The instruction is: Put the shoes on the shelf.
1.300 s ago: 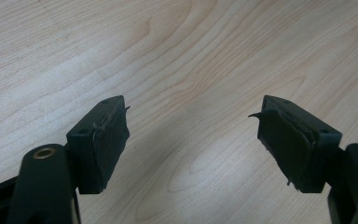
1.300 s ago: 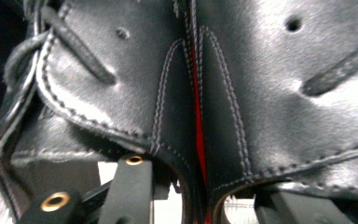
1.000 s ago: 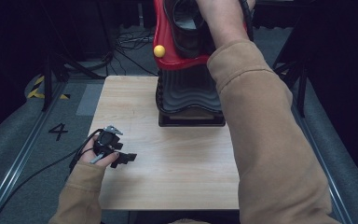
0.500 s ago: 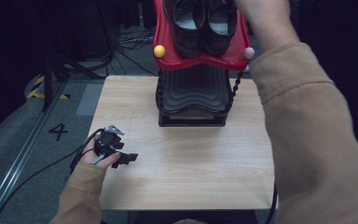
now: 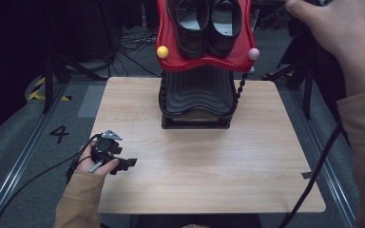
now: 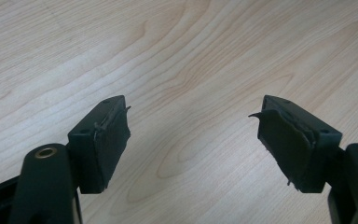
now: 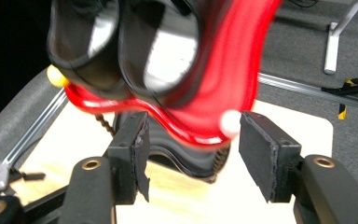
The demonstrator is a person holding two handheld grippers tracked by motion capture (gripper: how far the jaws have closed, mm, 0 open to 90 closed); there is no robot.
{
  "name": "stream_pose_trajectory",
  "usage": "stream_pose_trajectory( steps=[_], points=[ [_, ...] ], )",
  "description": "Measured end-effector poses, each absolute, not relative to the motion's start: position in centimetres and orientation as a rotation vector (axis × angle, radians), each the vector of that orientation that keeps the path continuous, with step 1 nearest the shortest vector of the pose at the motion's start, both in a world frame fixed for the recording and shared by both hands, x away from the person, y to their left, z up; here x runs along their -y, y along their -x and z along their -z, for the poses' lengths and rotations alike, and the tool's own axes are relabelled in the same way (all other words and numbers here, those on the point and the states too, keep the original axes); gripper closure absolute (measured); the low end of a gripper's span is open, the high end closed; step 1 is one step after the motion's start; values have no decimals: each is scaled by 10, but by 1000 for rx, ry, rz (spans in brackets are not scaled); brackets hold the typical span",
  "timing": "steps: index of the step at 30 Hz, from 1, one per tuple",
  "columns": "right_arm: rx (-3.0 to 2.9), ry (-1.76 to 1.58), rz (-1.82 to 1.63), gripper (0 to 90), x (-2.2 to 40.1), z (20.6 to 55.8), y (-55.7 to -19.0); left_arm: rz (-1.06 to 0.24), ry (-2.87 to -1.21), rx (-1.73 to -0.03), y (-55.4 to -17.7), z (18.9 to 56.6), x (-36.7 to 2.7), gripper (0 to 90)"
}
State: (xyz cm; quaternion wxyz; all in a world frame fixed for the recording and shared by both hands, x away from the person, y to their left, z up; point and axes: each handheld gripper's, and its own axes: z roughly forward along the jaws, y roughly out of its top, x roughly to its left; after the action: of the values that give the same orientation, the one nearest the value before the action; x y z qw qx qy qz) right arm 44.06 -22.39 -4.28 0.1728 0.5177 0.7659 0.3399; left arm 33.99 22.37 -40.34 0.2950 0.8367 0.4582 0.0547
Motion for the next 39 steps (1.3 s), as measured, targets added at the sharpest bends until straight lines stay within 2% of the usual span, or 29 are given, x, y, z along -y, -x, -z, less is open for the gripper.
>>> stream_pose_trajectory(
  steps=[8, 18, 24, 39],
  points=[
    [-2188, -1447, -998, 425, 272, 55, -420, -198, -2188, -1278, -327, 397, -235, 253],
    [-2228, -1365, -1001, 393, 294, 70, -409, -204, -2188, -1281, -324, 396, -237, 252],
    [-2300, -1311, -999, 393, 297, 93, -404, -196, -2198, -1269, -326, 397, -234, 252],
    [-2423, -1161, -984, 393, 299, 190, -389, -197, -2223, -1237, -329, 396, -226, 253]
  ],
)
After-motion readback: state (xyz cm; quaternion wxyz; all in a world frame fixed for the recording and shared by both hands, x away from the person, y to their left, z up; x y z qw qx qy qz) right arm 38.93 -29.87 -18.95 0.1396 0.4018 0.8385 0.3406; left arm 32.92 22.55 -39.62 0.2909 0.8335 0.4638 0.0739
